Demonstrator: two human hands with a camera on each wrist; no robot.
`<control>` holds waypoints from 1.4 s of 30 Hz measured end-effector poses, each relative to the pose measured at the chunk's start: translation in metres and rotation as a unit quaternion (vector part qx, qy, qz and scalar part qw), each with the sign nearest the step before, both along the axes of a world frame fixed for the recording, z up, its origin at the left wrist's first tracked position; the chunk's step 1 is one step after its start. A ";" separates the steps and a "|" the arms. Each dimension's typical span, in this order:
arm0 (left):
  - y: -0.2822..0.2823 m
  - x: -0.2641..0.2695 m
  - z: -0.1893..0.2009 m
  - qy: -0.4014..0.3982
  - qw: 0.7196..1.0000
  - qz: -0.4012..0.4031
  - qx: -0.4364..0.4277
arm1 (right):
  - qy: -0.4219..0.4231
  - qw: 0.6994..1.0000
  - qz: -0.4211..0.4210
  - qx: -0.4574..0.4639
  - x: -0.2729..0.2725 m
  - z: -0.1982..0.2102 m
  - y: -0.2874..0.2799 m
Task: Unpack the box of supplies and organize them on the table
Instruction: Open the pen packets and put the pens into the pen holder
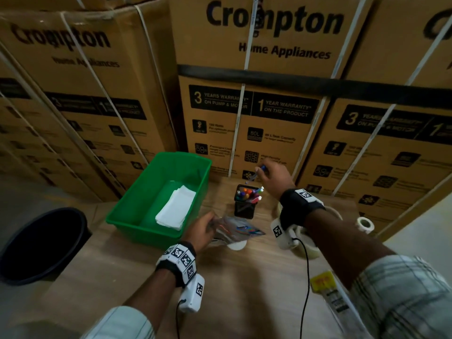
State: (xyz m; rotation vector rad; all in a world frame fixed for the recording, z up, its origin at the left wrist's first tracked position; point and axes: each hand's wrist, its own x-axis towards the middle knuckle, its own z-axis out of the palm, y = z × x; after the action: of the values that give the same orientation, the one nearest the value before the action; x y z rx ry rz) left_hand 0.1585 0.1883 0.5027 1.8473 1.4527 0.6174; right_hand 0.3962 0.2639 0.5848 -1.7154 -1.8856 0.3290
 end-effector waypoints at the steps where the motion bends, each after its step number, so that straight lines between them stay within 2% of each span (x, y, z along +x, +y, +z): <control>1: 0.002 -0.003 -0.004 -0.008 1.000 -0.008 0.005 | -0.012 1.000 0.000 -0.010 -0.004 -0.003 0.004; 10: 0.009 -0.016 -0.010 -0.061 0.998 -0.035 0.007 | -0.039 0.986 -0.019 -0.159 -0.025 -0.025 0.025; 14: 0.009 -0.017 -0.006 -0.077 0.995 -0.054 0.020 | -0.060 0.988 -0.018 -0.143 -0.022 -0.028 0.015; 18: 0.008 -0.018 -0.007 -0.082 0.995 -0.047 0.027 | -0.047 0.991 -0.021 -0.122 -0.016 -0.022 0.001; 24: 0.006 -0.009 -0.003 -0.138 0.990 -0.006 0.011 | -0.082 0.984 0.111 -0.108 -0.012 -0.010 -0.035; 30: 0.006 0.004 -0.010 -0.153 0.988 -0.012 0.004 | -0.075 0.981 0.130 -0.124 -0.010 -0.009 -0.063; 32: 0.004 0.006 -0.009 -0.152 0.988 -0.007 0.012 | -0.051 0.971 0.138 -0.188 -0.010 -0.008 -0.069; 34: 0.003 0.008 -0.007 -0.138 0.990 -0.001 0.032 | -0.030 0.946 0.159 -0.281 -0.009 -0.009 -0.077; 36: 0.002 0.009 -0.002 -0.134 0.990 0.009 0.038 | -0.008 0.926 0.182 -0.331 -0.009 -0.013 -0.085; 38: 0.004 0.009 0.001 -0.126 0.991 0.021 0.035 | 0.010 0.929 0.189 -0.318 -0.011 -0.013 -0.091; 42: 0.007 0.008 0.011 -0.117 0.993 0.012 0.011 | -0.081 0.974 0.124 -0.169 -0.015 -0.007 -0.088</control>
State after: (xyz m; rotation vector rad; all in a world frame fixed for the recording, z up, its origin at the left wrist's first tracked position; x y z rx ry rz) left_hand 0.1665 0.1951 0.5140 1.7117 1.3192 0.8350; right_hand 0.3808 0.1759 0.5777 -1.7637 -2.2763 0.6567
